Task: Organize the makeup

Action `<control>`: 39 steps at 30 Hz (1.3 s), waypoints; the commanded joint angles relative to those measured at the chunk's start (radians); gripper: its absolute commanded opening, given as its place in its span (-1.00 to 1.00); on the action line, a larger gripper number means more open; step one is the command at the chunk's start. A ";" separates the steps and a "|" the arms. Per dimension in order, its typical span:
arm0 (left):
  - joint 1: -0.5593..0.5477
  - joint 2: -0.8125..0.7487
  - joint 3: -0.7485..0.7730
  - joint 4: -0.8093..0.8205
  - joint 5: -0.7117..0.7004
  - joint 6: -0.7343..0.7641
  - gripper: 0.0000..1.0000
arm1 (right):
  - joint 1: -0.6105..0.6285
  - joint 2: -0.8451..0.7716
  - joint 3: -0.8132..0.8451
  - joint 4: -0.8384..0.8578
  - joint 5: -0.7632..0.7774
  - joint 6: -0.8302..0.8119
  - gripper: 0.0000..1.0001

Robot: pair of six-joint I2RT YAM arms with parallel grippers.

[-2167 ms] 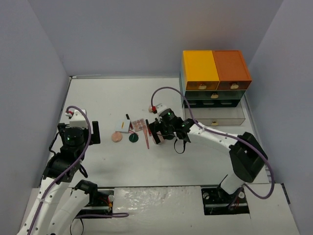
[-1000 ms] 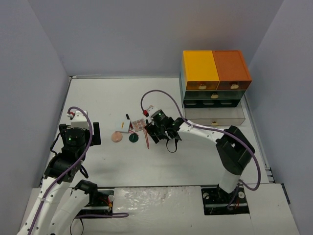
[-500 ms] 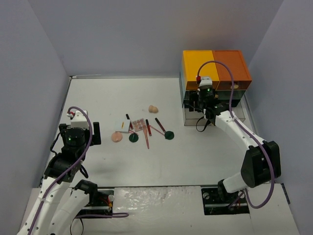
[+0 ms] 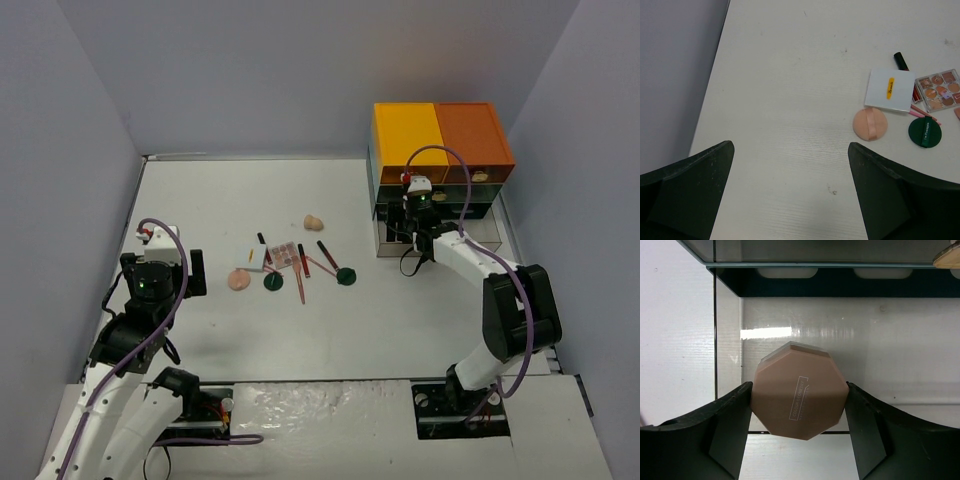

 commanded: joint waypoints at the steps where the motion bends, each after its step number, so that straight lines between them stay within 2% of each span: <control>1: -0.004 0.004 0.025 0.066 0.006 0.012 0.94 | 0.004 -0.026 -0.009 0.088 -0.016 0.012 0.04; 5: -0.005 0.008 0.023 0.067 0.011 0.012 0.94 | 0.011 -0.051 -0.012 0.074 -0.025 -0.006 0.47; 8: -0.006 0.010 0.023 0.067 0.016 0.012 0.94 | 0.021 -0.077 0.000 0.048 -0.033 -0.023 0.65; 11: -0.006 0.011 0.021 0.070 0.021 0.012 0.94 | 0.045 -0.099 0.013 0.021 -0.033 -0.038 0.76; 16: -0.006 0.017 0.020 0.070 0.034 0.011 0.94 | 0.138 -0.142 0.057 -0.026 -0.026 -0.078 0.80; 24: -0.006 0.038 0.023 0.070 0.052 0.011 0.94 | 0.336 -0.126 0.199 -0.035 -0.141 -0.129 0.80; 33: -0.006 0.053 0.026 0.065 0.059 0.004 0.94 | 0.477 0.089 0.393 -0.072 -0.279 -0.268 0.82; 39: -0.008 0.058 0.030 0.062 0.047 0.004 0.94 | 0.515 0.264 0.516 -0.116 -0.223 -0.242 0.83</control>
